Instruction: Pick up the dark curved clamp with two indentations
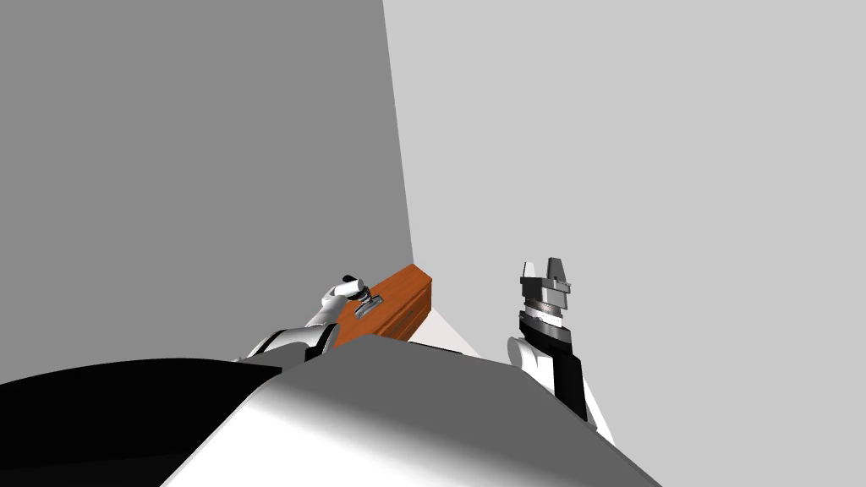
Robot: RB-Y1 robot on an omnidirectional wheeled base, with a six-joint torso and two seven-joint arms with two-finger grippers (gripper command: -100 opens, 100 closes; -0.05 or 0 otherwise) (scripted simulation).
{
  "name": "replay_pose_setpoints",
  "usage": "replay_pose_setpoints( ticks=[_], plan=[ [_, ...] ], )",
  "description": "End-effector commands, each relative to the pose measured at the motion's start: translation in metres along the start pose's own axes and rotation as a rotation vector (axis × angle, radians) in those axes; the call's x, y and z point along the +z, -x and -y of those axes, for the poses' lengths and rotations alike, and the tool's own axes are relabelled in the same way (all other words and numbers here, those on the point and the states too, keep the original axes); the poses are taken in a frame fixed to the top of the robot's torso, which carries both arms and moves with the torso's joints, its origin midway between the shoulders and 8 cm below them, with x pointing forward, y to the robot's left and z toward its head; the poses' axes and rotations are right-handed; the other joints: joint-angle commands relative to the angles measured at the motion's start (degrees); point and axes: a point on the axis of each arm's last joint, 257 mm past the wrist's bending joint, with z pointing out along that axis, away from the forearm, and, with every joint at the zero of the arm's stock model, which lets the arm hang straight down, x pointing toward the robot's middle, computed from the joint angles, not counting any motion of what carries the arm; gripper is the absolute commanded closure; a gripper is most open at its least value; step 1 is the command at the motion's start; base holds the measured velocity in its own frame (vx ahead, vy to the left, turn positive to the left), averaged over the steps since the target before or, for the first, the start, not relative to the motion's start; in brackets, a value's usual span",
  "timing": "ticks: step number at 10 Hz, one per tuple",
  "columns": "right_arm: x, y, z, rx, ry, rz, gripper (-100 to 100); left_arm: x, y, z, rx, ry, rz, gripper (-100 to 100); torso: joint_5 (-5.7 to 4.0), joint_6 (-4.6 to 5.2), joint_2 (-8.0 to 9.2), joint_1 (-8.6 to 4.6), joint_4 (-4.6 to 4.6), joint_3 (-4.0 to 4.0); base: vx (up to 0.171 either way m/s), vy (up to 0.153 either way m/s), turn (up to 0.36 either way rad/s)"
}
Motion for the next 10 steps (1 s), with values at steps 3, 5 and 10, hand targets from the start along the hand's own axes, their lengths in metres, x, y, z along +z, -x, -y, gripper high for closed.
replay_pose_setpoints(
  ticks=[3, 5, 10],
  plan=[
    [0.0, 0.0, 0.0, 0.0, 0.0, 0.0, 0, 0.005, 0.036, -0.023, -0.077, 0.096, 0.059, -100, 0.0, -0.01, 0.03, -0.02, 0.0, 0.01, 0.056, 0.01, -0.061],
    [0.0, 0.0, 0.0, 0.0, 0.0, 0.0, 0, 0.006, 0.055, -0.036, -0.121, 0.145, 0.091, -100, -0.01, -0.01, -0.03, -0.04, -0.01, -0.02, 0.064, 0.005, -0.075],
    [0.0, 0.0, 0.0, 0.0, 0.0, 0.0, 0, 0.005, 0.072, -0.048, -0.159, 0.186, 0.118, -100, -0.01, -0.02, 0.2, -0.07, 0.04, 0.11, 0.021, 0.003, -0.029]
  ],
)
